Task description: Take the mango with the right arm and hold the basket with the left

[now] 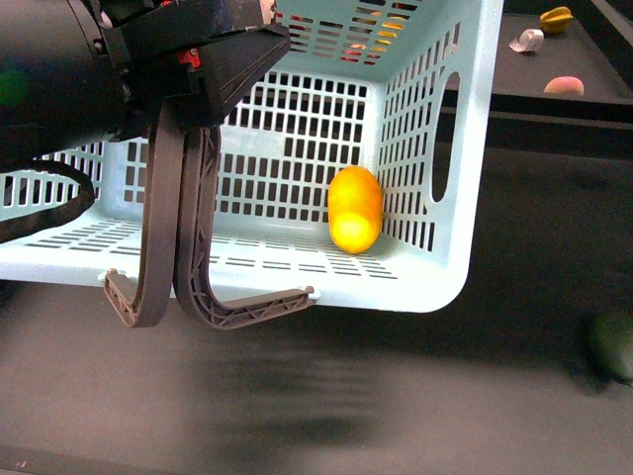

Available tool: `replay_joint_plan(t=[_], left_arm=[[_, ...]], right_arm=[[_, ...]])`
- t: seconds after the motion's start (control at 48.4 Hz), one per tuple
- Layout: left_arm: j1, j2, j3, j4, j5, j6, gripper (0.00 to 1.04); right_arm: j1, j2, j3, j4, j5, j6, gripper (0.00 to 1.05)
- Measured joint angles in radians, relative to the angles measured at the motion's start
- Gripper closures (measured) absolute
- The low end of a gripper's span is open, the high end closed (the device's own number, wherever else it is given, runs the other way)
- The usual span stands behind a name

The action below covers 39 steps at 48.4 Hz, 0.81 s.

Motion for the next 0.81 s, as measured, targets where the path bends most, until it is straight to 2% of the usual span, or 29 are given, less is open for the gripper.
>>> replay_joint_plan(t=[0.31, 0.702, 0.806], left_arm=[[0.000, 0.000, 0.000, 0.000, -0.003, 0.000, 0.96], [0.000, 0.000, 0.000, 0.000, -0.002, 0.000, 0.96], [0.000, 0.000, 0.000, 0.000, 0.000, 0.000, 0.96]], right_arm=[[-0.003, -0.463, -0.233, -0.282, 0.203, 0.075, 0.08], [0.003, -0.499, -0.242, -0.290, 0.200, 0.085, 0.08], [-0.035, -0.511, -0.281, -0.177, 0.055, -0.019, 0.20]])
